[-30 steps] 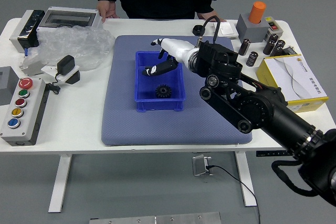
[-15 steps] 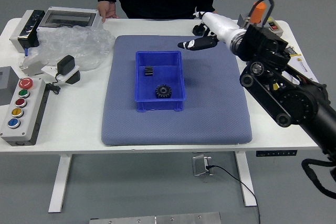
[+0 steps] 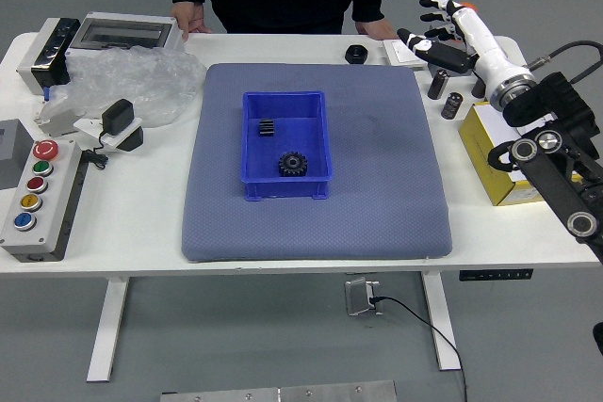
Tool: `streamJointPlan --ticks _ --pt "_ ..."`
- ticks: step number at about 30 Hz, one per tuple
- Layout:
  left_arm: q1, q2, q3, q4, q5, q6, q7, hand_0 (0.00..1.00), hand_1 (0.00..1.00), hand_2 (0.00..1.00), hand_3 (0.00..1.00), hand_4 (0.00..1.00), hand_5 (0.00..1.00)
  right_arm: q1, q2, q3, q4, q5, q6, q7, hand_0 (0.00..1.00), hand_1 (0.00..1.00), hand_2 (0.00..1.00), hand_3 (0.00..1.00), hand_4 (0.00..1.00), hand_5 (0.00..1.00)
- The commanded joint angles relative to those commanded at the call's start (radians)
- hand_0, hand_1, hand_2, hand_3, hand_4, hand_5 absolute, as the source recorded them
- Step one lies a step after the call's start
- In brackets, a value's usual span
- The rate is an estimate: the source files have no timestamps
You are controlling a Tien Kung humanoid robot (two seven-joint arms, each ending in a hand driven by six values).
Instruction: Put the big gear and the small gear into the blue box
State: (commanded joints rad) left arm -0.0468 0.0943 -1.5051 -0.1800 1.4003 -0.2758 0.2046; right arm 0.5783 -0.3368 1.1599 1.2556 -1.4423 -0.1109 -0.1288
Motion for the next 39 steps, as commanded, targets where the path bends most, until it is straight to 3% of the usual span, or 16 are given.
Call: streamJointPlan --ticks 1,6,7,15,19,24,26,39 --pt "0.0 0.0 -0.001 0.0 0.0 0.0 0.0 0.854 0.822 0.829 0.868 0.773 0.306 -0.008 -0.002 0.008 0.004 0.036 0.0 0.018 0.912 0.853 0.934 0.918 0.721 0.873" --pt "-0.003 -0.001 -0.001 0.0 0.0 0.0 0.0 0.854 0.822 0.829 0.868 0.773 0.306 -0.046 -0.015 0.058 0.022 0.234 0.035 0.094 0.912 0.853 0.934 0.918 0.721 0.873" --pt "-0.003 -0.001 -0.001 0.0 0.0 0.0 0.001 0.854 0.822 0.829 0.868 0.773 0.306 -0.052 -0.018 0.067 0.023 0.27 0.046 0.101 0.966 0.897 0.954 0.931 0.699 0.998" --pt "-0.002 -0.005 -0.001 0.0 0.001 -0.001 0.002 0.854 0.822 0.829 0.868 0.773 0.306 -0.118 -0.05 0.119 0.036 0.577 0.156 0.14 0.979 0.9 0.958 0.934 0.698 0.998" --pt "-0.003 -0.006 0.0 0.0 0.0 -0.001 0.002 0.854 0.822 0.829 0.868 0.773 0.306 -0.144 -0.061 0.133 0.044 0.711 0.182 0.148 0.979 0.905 0.957 0.934 0.701 0.998" --pt "-0.005 -0.005 0.001 0.0 0.002 -0.001 0.003 0.854 0.822 0.829 0.868 0.773 0.306 -0.172 -0.076 0.147 0.062 0.835 0.189 0.16 0.979 0.905 0.957 0.934 0.701 0.998" --pt "-0.006 -0.005 0.001 0.0 0.003 -0.002 0.004 0.854 0.822 0.829 0.868 0.772 0.304 -0.183 -0.08 0.152 0.072 0.87 0.187 0.164 0.948 0.868 0.914 0.905 0.735 0.998" --pt "-0.01 -0.004 0.003 0.0 0.003 -0.003 0.004 0.854 0.822 0.829 0.868 0.772 0.303 -0.258 -0.08 0.202 0.111 0.916 0.17 0.19 0.896 0.809 0.852 0.858 0.754 0.998"
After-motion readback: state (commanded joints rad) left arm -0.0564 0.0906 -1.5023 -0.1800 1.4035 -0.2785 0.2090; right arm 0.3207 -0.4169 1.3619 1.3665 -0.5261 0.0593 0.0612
